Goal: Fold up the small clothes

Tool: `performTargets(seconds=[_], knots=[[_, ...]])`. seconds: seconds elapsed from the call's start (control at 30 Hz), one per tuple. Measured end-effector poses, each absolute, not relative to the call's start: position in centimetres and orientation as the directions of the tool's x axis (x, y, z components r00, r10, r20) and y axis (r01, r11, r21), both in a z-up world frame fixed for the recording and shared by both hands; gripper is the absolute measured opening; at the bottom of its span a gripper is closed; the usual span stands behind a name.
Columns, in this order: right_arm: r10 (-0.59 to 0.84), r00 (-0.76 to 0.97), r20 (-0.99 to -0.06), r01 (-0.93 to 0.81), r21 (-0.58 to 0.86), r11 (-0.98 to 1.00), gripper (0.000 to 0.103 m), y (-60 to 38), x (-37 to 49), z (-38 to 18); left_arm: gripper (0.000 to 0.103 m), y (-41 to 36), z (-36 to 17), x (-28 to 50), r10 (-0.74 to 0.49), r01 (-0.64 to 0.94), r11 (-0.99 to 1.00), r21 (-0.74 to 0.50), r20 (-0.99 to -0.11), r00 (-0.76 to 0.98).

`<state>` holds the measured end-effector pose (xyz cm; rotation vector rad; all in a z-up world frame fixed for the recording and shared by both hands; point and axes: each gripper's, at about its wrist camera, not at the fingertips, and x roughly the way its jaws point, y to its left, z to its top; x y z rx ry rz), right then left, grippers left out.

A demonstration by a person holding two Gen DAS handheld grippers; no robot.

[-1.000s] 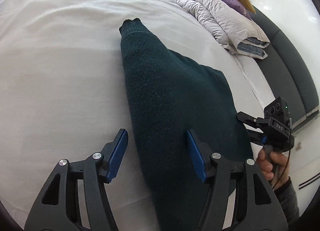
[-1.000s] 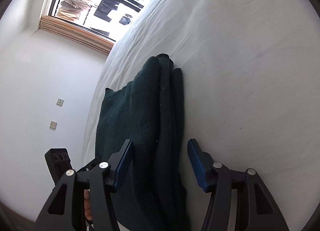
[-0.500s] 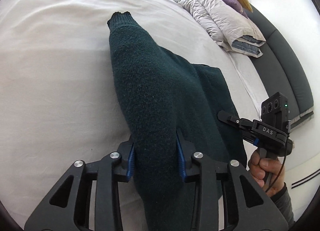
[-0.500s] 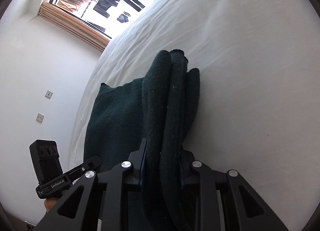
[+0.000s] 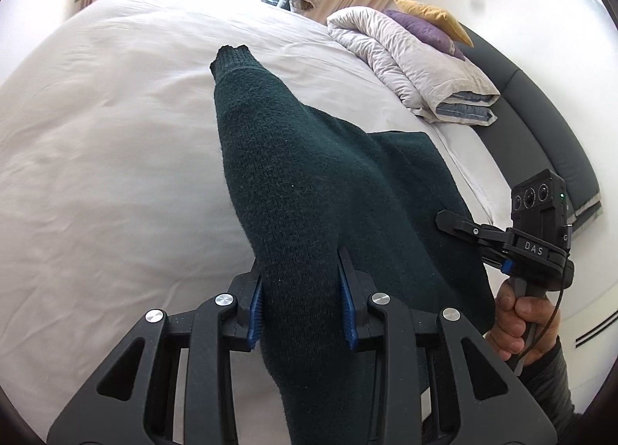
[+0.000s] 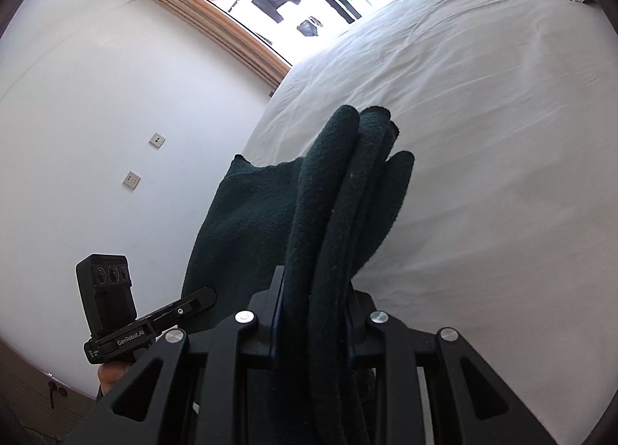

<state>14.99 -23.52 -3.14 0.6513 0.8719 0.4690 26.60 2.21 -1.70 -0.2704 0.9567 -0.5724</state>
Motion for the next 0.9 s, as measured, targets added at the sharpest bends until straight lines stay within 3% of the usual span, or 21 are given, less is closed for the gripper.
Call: performTargets(seconds=[0.37, 0.9], knots=[[0.652, 0.512, -0.559, -0.108, 0.711, 0.695, 0.026, -16.4, 9.1, -7.3, 0.030, 12.1, -4.7, 16.4, -0.526, 0.273, 0.850, -0.450, -0.717, 0.457], [0.635, 0.506, -0.584, -0.066, 0.708, 0.704, 0.026, -16.5, 9.9, -9.2, 0.030, 13.9, -8.6, 15.8, -0.498, 0.263, 0.867, -0.423, -0.733, 0.463]])
